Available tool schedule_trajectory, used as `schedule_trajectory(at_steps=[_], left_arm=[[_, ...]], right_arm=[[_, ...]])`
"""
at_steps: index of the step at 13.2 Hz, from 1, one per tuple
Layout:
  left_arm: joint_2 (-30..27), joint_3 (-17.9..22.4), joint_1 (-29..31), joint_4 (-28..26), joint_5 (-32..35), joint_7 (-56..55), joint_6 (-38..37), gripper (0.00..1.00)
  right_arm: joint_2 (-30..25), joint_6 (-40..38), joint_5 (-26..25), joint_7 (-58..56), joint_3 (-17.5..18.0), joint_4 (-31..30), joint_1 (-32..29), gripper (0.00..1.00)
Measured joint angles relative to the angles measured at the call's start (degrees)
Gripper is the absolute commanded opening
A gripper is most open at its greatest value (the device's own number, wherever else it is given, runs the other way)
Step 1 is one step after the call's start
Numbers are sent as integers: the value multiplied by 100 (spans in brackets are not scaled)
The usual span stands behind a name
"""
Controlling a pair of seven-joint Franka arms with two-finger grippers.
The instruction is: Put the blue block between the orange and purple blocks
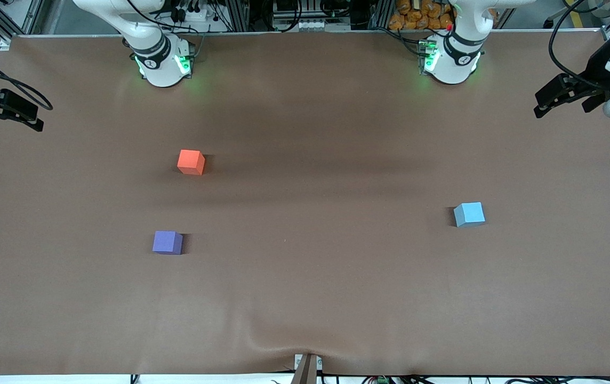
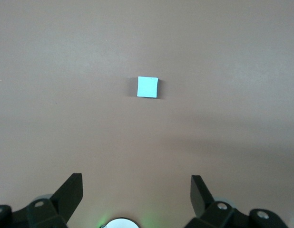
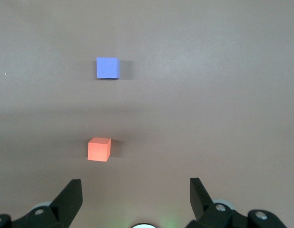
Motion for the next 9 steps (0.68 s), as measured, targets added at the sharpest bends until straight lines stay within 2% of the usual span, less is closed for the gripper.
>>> schedule_trajectory(at_steps=[4, 9], left_arm=[[17, 11, 5, 29, 4, 0, -12, 100], [191, 15, 22, 209, 13, -4, -19, 100]], right_arm=[[10, 320, 3, -583, 6, -47, 0, 100], [23, 332, 4, -673, 5, -55, 0, 100]])
